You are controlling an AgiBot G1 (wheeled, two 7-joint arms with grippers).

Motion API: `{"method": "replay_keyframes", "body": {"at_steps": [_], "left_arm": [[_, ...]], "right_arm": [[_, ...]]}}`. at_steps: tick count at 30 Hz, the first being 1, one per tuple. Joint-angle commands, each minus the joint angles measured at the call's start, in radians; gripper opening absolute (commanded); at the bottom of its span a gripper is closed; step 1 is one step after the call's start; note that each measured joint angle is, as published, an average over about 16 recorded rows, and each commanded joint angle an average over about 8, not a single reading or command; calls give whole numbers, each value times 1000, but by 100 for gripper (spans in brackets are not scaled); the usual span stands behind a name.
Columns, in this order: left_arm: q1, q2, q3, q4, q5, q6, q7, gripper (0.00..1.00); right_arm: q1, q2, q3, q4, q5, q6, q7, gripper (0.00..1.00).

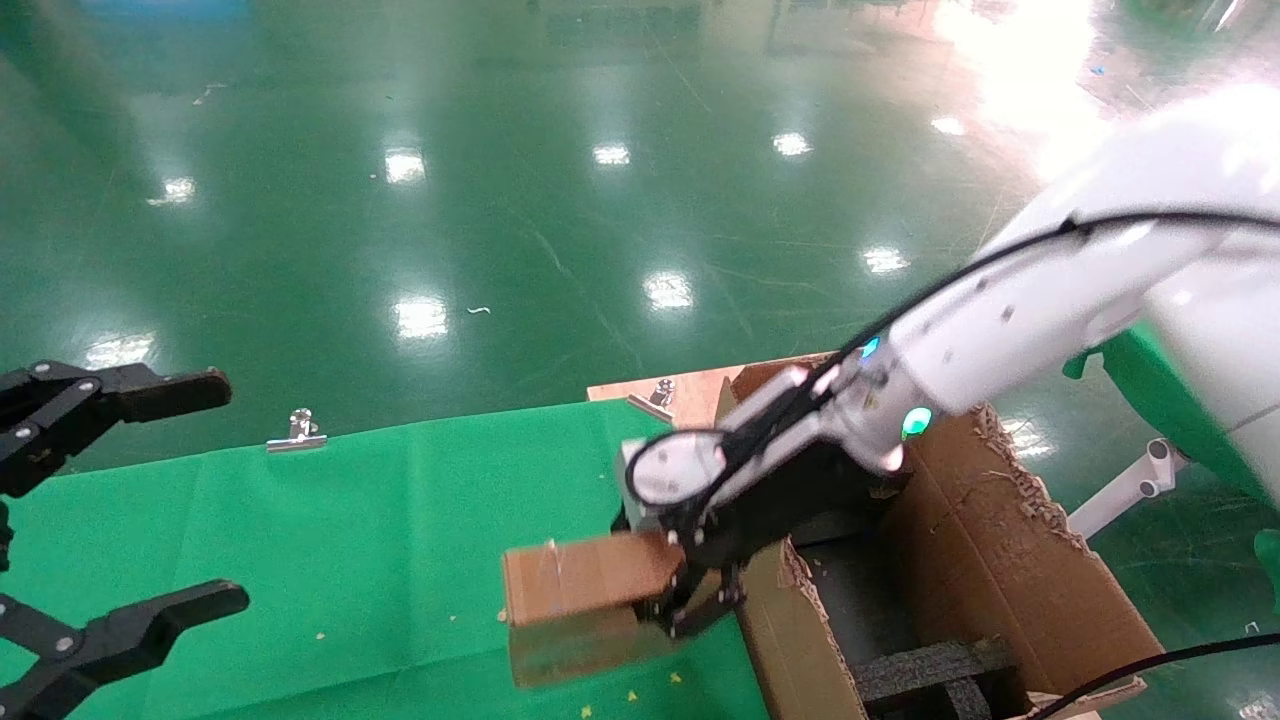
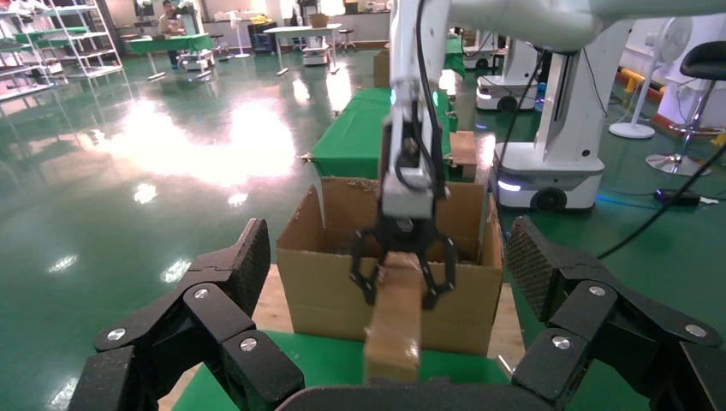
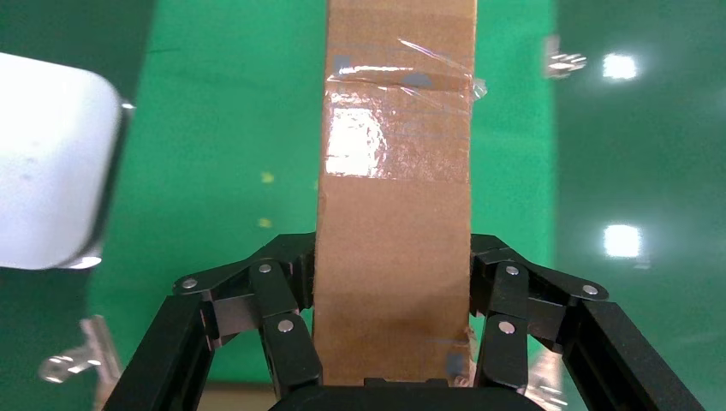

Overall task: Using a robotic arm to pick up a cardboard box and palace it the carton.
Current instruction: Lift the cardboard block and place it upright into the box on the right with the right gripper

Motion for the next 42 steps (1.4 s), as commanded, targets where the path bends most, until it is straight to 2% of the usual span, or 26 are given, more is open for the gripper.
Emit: {"method": "replay_keyframes", "body": {"at_steps": [1,11,17,23,35,42], "left_arm": [[0,0,0,0,0,0,0,100],[0,0,0,0,0,0,0,100],[0,0,0,0,0,0,0,100],[0,0,0,0,0,0,0,100],[0,0,0,0,0,0,0,100],[0,0,0,0,0,0,0,100]], "right_arm": [[42,3,-7,-4,16,-5,-6,0],[285,36,-103,-65,131,-7,-51,0],[353,74,-172,-100,176,-4,-73,0],[412,148,-243,-107,182,-4,-65,0],[573,365,-413,-16,146,-5,58,0],[572,472,-487,-13,123,46,207,0]]}}
